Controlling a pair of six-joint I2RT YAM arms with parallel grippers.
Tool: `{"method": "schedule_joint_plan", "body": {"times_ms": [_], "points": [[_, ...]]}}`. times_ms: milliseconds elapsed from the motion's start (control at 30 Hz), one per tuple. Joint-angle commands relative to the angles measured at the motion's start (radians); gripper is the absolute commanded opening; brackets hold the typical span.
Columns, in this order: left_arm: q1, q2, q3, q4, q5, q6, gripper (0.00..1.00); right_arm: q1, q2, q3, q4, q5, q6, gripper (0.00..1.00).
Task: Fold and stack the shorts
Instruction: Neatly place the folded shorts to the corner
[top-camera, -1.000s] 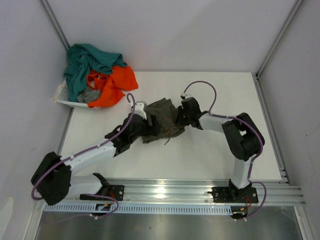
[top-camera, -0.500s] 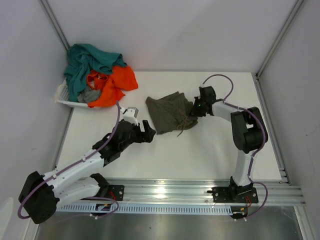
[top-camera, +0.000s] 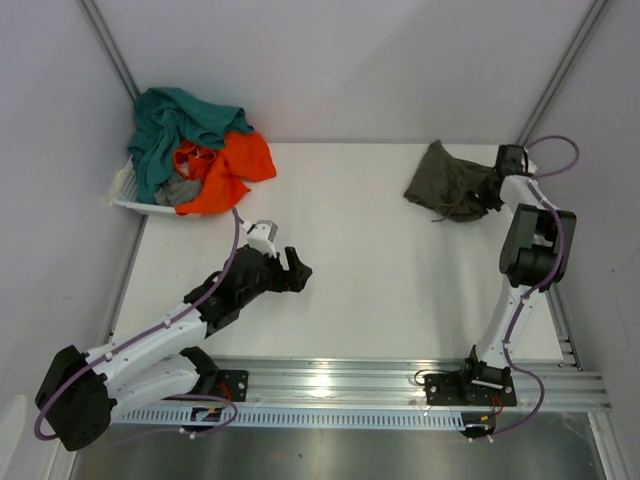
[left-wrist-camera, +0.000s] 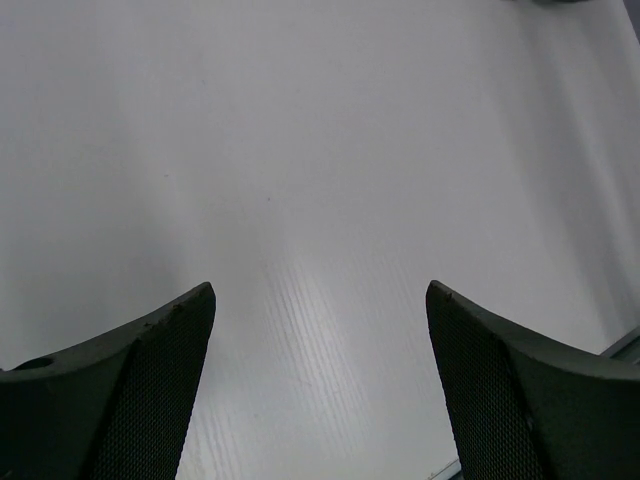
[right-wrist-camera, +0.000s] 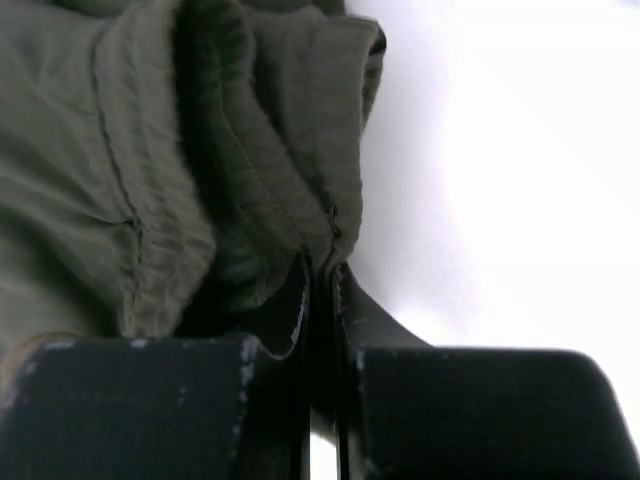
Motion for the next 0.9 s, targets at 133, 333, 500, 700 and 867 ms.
{"method": "schedule_joint_plan", "body": {"times_ms": [133,333,500,700,867], "points": [[-0.010,0.014,0.005,0.078,0.038,-0.013,0.87,-0.061,-0.264,-0.455,0.241,0.091,0.343,0.00],[-0.013,-0.009,-0.022,0.075,0.038,-0.016,0.87,0.018,-0.318,-0.615,0.381,0.109,0.659,0.00],[-0.019,-0.041,-0.024,0.057,0.040,-0.017,0.87,0.090,-0.349,-0.803,0.554,0.174,0.986,0.00],[-0.035,-0.070,-0.044,0.056,0.035,-0.019,0.87,0.058,-0.277,-0.833,0.726,0.159,1.166,0.00],[-0.039,-0.072,-0.050,0.056,0.028,-0.011,0.87,0.001,-0.182,-0.821,0.851,0.139,1.244,0.00]]}}
